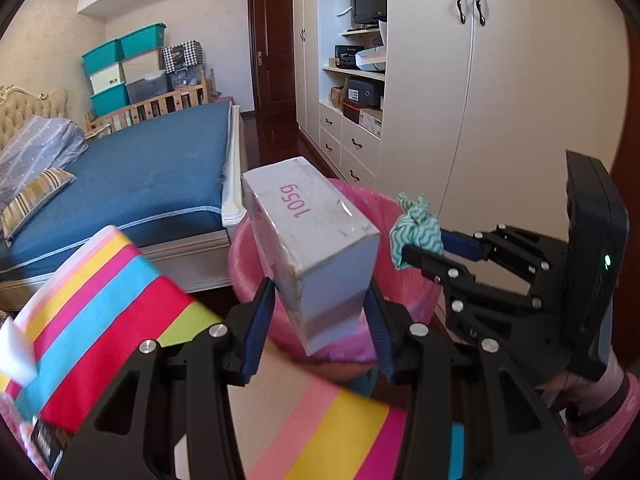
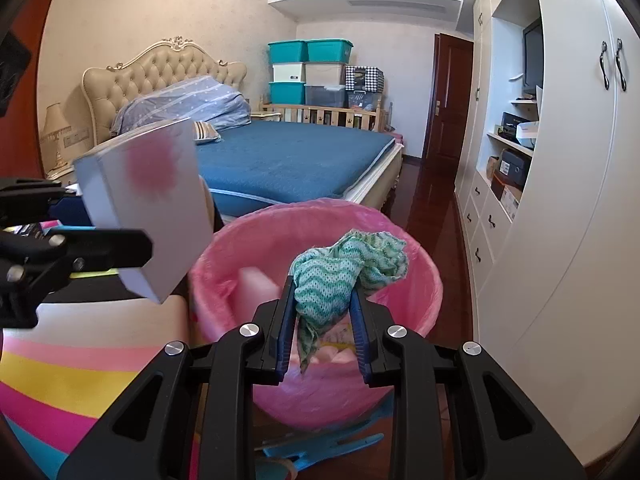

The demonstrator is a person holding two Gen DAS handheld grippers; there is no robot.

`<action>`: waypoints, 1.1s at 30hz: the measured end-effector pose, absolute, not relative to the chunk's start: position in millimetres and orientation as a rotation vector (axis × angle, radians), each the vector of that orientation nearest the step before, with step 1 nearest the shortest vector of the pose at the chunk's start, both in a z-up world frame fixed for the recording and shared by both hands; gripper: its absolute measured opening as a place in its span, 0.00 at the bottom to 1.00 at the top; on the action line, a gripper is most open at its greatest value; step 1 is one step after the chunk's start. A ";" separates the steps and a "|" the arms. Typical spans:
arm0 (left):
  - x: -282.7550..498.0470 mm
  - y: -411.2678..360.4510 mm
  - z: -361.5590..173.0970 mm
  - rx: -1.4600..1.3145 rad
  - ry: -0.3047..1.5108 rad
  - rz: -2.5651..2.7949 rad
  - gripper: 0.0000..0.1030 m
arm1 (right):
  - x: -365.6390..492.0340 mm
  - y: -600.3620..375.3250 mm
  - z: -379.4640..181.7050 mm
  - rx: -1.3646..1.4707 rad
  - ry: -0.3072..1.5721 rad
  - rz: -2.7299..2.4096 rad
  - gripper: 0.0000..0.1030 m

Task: Collect trash
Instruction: 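Carry the cloth and white box over the pink wastebasket and open both grippers, then move both tools back to the table toward the black box and fruit net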

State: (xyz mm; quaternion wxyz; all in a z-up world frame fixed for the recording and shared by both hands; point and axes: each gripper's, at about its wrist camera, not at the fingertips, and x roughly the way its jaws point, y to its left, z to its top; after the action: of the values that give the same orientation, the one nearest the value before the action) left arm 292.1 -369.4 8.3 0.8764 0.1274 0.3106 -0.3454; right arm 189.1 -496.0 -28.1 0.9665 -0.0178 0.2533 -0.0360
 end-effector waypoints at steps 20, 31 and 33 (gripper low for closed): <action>282.9 -337.8 11.8 0.200 0.555 -0.587 0.95 | 179.4 -538.1 -28.9 0.070 0.428 -0.113 0.72; 202.7 -228.1 -12.8 0.229 0.561 -0.459 0.95 | 167.8 -459.1 -19.4 0.009 0.445 0.029 0.74; 191.3 -206.4 -19.2 0.230 0.569 -0.426 0.95 | 169.5 -438.8 -19.1 -0.001 0.454 0.059 0.75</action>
State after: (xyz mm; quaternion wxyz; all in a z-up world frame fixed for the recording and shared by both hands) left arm 191.3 -206.4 -19.2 0.9310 0.1124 0.2779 -0.2082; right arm 169.5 -438.8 -19.1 0.9740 -0.0006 0.2249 0.0292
